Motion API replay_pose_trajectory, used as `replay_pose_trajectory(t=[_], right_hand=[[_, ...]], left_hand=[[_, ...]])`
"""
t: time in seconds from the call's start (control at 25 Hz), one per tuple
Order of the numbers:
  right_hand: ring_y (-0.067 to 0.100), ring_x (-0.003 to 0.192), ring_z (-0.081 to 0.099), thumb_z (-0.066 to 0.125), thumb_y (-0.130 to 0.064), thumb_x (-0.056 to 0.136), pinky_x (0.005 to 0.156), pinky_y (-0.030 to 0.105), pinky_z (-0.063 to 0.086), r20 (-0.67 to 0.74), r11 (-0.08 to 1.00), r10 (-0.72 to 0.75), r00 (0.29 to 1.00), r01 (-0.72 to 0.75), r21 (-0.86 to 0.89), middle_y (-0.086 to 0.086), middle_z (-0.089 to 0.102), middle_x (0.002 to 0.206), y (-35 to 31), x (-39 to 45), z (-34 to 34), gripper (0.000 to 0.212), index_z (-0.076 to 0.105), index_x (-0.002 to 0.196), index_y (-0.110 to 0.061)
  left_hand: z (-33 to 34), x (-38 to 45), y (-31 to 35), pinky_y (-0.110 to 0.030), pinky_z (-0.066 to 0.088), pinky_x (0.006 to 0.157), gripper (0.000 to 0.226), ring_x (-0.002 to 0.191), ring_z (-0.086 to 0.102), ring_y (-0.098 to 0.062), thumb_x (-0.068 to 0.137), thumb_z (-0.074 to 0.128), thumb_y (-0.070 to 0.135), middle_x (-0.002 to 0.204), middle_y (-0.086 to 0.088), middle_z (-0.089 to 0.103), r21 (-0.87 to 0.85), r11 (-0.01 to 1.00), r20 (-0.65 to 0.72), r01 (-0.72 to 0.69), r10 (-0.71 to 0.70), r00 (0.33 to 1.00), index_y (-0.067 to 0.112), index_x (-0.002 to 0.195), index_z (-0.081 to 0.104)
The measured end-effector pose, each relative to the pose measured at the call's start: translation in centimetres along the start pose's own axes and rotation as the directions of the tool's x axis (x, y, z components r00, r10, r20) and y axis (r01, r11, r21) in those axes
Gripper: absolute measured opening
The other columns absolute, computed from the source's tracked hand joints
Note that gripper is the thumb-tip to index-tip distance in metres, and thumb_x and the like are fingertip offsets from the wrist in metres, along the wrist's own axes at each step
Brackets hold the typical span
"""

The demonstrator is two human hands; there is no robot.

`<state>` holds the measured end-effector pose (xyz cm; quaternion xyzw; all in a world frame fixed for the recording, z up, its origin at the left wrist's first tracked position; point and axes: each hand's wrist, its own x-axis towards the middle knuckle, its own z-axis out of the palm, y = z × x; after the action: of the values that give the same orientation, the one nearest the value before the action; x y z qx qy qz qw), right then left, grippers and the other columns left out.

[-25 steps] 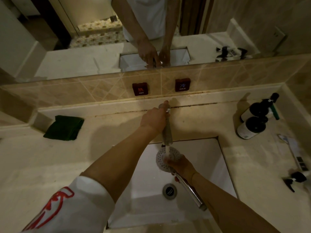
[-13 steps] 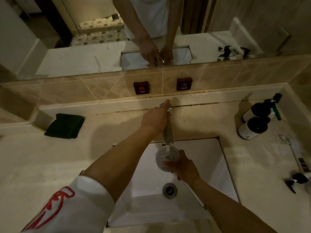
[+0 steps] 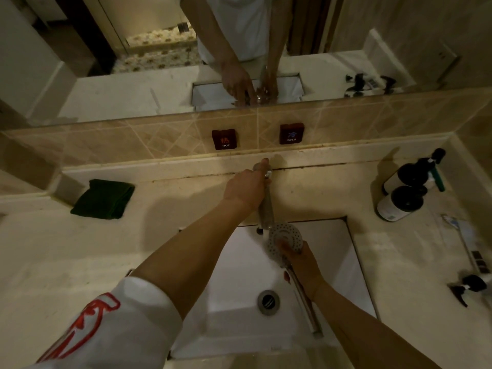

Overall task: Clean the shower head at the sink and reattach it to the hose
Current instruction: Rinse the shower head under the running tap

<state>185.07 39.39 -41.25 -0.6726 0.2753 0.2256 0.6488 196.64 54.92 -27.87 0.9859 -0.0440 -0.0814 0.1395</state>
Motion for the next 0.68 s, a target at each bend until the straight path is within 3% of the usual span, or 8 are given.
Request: replay_pose_trajectory(t=[0.16,0.24,0.36,0.44,0.56,0.68], right_hand=[[0.022,0.043,0.052,0.076,-0.066,0.059,0.045,0.03,0.046,-0.007,0.999,0.029,1.0,-0.029,0.034,0.018,0.062,0.072,-0.5,0.7,1.3,0.082,0.061,0.107,-0.001],[0.021,0.043,0.053,0.071,-0.069,0.064,0.045,0.03,0.047,-0.011,0.995,0.08,0.997,-0.079,0.062,0.02,0.062,0.074,-0.7,1.0,2.1,0.083,0.061,0.11,0.0],[0.022,0.049,0.057,0.043,-0.073,0.087,0.042,0.027,0.047,0.021,0.974,0.163,0.986,-0.164,0.156,0.021,0.067,0.092,-0.7,1.3,3.1,0.079,0.057,0.121,-0.003],[0.022,0.051,0.059,0.025,-0.08,0.086,0.04,0.024,0.046,0.061,0.957,0.191,0.98,-0.199,0.211,0.02,0.068,0.101,-0.9,1.3,3.6,0.089,0.055,0.128,-0.008],[0.017,0.037,0.054,0.014,-0.082,0.081,0.034,0.02,0.041,0.104,0.955,0.191,0.976,-0.209,0.21,0.022,0.065,0.088,-1.3,1.1,4.1,0.102,0.058,0.127,-0.003],[0.017,0.037,0.056,0.013,-0.084,0.081,0.034,0.019,0.041,0.152,0.953,0.217,0.964,-0.243,0.182,0.023,0.064,0.089,-1.5,0.9,4.7,0.106,0.057,0.128,0.0]], left_hand=[[0.0,-0.1,0.0,-0.037,0.045,0.069,0.05,0.09,0.06,-0.032,0.1,0.033,0.033,0.105,-0.015,0.062,0.001,1.0,-0.007,-0.005,0.005,1.0,0.025,0.148,0.02],[0.0,-0.1,0.0,-0.038,0.047,0.07,0.05,0.091,0.06,-0.032,0.101,0.033,0.033,0.106,-0.016,0.062,0.005,1.0,0.004,-0.007,0.007,1.0,0.026,0.148,0.019],[0.0,0.0,-0.1,-0.039,0.046,0.071,0.05,0.091,0.06,-0.033,0.101,0.032,0.034,0.108,-0.017,0.061,-0.001,1.0,0.007,-0.007,0.007,1.0,0.025,0.148,0.018],[0.0,-0.1,0.0,-0.04,0.047,0.072,0.051,0.093,0.06,-0.034,0.101,0.032,0.034,0.109,-0.017,0.061,-0.005,1.0,0.007,-0.006,0.006,1.0,0.025,0.148,0.018],[-0.1,-0.1,0.0,-0.042,0.048,0.076,0.05,0.095,0.059,-0.035,0.101,0.033,0.034,0.111,-0.018,0.061,-0.007,1.0,0.014,-0.004,0.004,1.0,0.025,0.148,0.018],[-0.1,-0.1,0.1,-0.039,0.047,0.072,0.05,0.093,0.06,-0.034,0.101,0.033,0.032,0.109,-0.017,0.061,0.01,1.0,0.017,-0.002,0.002,1.0,0.025,0.148,0.017]])
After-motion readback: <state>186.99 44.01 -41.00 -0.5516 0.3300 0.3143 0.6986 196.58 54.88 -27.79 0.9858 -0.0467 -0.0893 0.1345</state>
